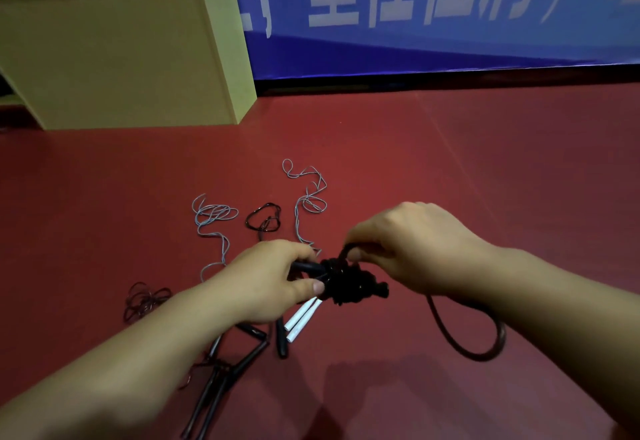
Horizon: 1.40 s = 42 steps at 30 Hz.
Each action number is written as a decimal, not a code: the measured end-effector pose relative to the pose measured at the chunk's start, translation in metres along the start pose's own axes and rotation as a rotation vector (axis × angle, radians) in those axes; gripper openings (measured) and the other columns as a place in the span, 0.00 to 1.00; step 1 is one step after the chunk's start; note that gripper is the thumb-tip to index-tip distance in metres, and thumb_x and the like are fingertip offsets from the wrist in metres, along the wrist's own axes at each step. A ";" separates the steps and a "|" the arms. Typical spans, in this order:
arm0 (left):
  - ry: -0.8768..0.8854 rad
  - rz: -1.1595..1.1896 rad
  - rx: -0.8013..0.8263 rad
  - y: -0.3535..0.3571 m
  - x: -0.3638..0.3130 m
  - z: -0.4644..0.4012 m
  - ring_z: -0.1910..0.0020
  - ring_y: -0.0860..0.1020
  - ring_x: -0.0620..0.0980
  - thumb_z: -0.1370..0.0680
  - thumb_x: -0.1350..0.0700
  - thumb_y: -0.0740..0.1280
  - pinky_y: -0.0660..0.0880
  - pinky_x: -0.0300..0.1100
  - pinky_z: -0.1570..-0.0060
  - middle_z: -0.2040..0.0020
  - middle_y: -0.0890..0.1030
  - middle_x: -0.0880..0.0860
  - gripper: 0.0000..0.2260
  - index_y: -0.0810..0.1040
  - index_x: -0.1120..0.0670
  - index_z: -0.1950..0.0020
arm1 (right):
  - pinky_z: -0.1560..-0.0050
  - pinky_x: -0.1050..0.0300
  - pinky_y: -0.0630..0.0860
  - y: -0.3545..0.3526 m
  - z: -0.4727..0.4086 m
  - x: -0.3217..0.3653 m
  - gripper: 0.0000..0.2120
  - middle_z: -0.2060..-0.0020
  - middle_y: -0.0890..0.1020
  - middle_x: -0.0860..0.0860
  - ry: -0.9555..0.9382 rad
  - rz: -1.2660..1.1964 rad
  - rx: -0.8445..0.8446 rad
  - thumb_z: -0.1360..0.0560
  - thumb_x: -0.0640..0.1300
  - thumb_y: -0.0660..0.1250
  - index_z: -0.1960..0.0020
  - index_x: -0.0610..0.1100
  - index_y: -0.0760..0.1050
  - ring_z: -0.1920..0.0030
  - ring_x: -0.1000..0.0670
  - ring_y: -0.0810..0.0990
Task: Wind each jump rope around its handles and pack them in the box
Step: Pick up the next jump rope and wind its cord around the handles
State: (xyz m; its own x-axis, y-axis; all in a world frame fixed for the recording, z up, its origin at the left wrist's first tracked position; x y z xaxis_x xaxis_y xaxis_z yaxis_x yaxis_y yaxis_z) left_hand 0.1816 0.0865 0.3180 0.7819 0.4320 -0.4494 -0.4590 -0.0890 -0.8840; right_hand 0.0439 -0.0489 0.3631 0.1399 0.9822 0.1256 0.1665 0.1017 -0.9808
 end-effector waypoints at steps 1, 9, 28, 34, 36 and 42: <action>0.034 -0.018 0.027 0.001 -0.004 0.002 0.62 0.75 0.45 0.25 0.45 0.70 0.72 0.43 0.60 0.64 0.78 0.45 0.04 0.77 0.42 0.55 | 0.56 0.51 0.76 0.001 0.000 -0.001 0.10 0.53 0.82 0.56 -0.006 -0.005 -0.008 0.22 0.60 0.58 0.44 0.61 0.74 0.52 0.46 0.79; 0.196 0.133 0.189 0.005 -0.021 0.011 0.60 0.77 0.43 0.24 0.49 0.71 0.75 0.44 0.54 0.61 0.80 0.43 0.04 0.80 0.44 0.50 | 0.64 0.55 0.72 0.000 -0.002 -0.017 0.26 0.65 0.80 0.53 0.161 -0.036 -0.047 0.34 0.74 0.63 0.58 0.51 0.76 0.60 0.48 0.78; 0.060 1.594 0.301 -0.019 -0.026 0.016 0.70 0.71 0.45 0.39 0.50 0.82 0.79 0.46 0.54 0.64 0.77 0.50 0.20 0.82 0.52 0.51 | 0.64 0.68 0.69 0.012 -0.009 -0.002 0.02 0.70 0.77 0.59 0.078 -0.497 -0.162 0.23 0.48 0.68 0.53 0.55 0.75 0.65 0.58 0.76; -0.191 1.397 -0.017 -0.014 -0.018 0.007 0.72 0.68 0.44 0.30 0.47 0.68 0.72 0.43 0.59 0.68 0.75 0.49 0.10 0.74 0.51 0.57 | 0.56 0.46 0.75 0.035 -0.008 0.006 0.10 0.61 0.80 0.49 0.034 -0.358 0.014 0.21 0.52 0.62 0.46 0.46 0.72 0.58 0.43 0.77; -0.215 1.290 -0.061 -0.009 -0.014 0.005 0.72 0.69 0.45 0.30 0.46 0.68 0.71 0.43 0.60 0.69 0.74 0.49 0.11 0.73 0.52 0.57 | 0.55 0.45 0.75 0.039 -0.008 0.009 0.10 0.59 0.80 0.47 0.046 -0.308 0.094 0.21 0.53 0.61 0.45 0.48 0.71 0.56 0.41 0.77; -0.262 1.167 -0.175 -0.004 -0.005 -0.002 0.74 0.68 0.47 0.22 0.47 0.67 0.71 0.42 0.64 0.71 0.73 0.49 0.11 0.72 0.52 0.59 | 0.54 0.45 0.77 0.039 -0.010 0.014 0.10 0.55 0.80 0.46 0.072 -0.218 0.160 0.22 0.51 0.60 0.46 0.48 0.74 0.53 0.40 0.78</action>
State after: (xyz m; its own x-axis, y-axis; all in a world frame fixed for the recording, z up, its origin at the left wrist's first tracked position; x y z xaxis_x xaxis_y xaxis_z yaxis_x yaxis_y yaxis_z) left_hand 0.1806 0.0831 0.3237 -0.1835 0.1777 -0.9668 -0.7524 -0.6583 0.0218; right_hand 0.0623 -0.0331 0.3281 0.1876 0.9211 0.3412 0.0448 0.3390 -0.9397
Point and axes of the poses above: each hand's wrist, its own z-axis away from the middle knuckle, its own y-axis out of the palm, x = y × z, the point moved 3 cm from there along -z, towards the middle knuckle
